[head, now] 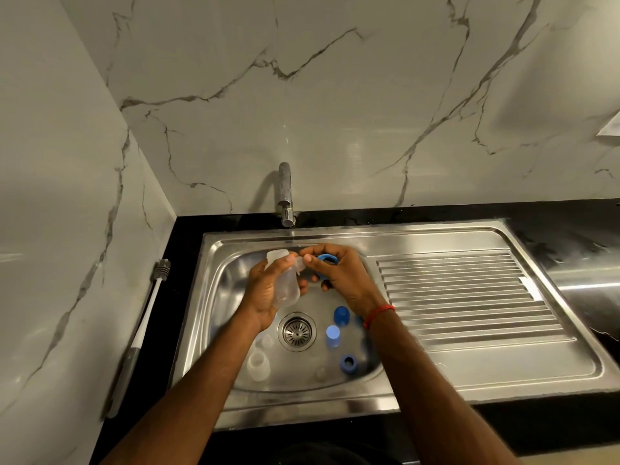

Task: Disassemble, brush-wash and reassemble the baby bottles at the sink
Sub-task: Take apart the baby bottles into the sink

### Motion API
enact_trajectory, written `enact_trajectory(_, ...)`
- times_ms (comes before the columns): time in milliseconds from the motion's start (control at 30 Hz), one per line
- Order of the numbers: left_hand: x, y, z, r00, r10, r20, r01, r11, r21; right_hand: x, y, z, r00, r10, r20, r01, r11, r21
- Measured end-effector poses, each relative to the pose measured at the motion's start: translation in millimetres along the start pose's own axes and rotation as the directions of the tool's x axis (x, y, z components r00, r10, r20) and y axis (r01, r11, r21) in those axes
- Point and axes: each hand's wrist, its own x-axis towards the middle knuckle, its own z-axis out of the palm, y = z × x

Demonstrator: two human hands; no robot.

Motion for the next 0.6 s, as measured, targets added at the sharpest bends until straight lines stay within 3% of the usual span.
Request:
enact_trajectory(200,-4.5,-3.8,-0.5,0.991,0.003,-0.134,0.002,0.999,0.034,5.9,15.0,-11.3,0.993,-0.006,-0.121,-0.015,0.985,-0.169)
enact_trajectory(400,-5.9,-27.5,-23.6,0.981,-0.133,-0.142,0.113,0.983,-0.145,2.8,52.2,-31.7,0.978,0.089,-0.190,-0.147,0.937,-0.317)
enact_trajectory(600,4.8,-50.0,-36.4,0.980,-0.053,-0.192,0.063,0.997,0.043,9.4,87.8,-43.9,0.960,0.173,-0.219,-0.248,0.890,-0.383)
